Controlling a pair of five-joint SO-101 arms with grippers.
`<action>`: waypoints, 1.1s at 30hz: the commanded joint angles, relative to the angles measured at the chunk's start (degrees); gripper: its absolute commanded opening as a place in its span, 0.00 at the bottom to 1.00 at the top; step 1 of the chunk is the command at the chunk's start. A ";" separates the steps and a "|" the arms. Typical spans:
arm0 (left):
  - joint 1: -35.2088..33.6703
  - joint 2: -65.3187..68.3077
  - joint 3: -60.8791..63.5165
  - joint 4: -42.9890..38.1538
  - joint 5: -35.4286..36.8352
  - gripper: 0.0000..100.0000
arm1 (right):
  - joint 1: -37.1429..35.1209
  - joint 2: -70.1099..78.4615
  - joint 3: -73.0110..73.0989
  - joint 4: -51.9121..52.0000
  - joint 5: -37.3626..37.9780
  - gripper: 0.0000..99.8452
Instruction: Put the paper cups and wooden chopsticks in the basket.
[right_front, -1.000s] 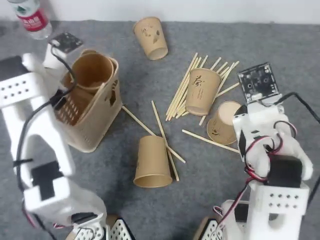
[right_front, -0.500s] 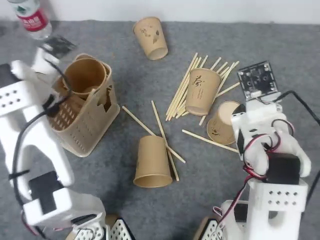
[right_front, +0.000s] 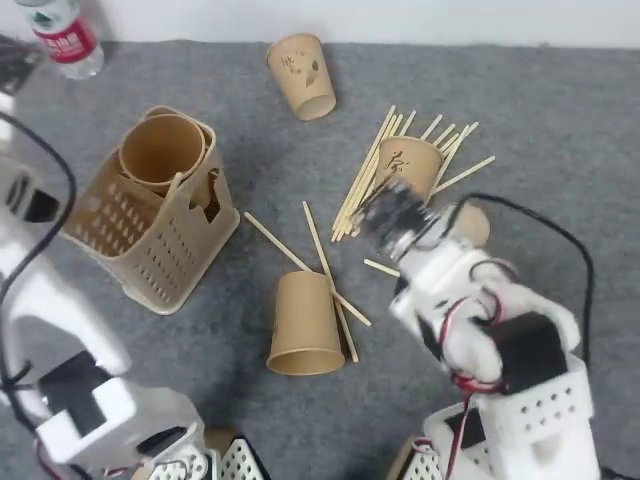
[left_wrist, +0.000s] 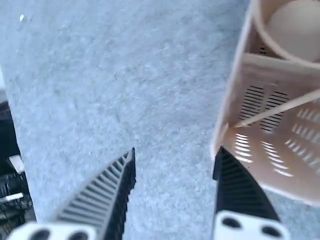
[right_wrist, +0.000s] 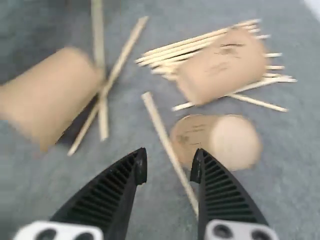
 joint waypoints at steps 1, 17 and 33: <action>-4.66 -2.46 -1.80 1.14 1.67 0.24 | -8.31 -4.35 1.23 3.56 3.08 0.17; -29.71 -2.29 16.13 -1.23 18.99 0.24 | -24.75 -7.25 24.70 -14.02 5.36 0.28; -42.73 -2.29 54.64 -22.68 21.71 0.24 | -38.73 3.65 26.99 -20.00 4.31 0.28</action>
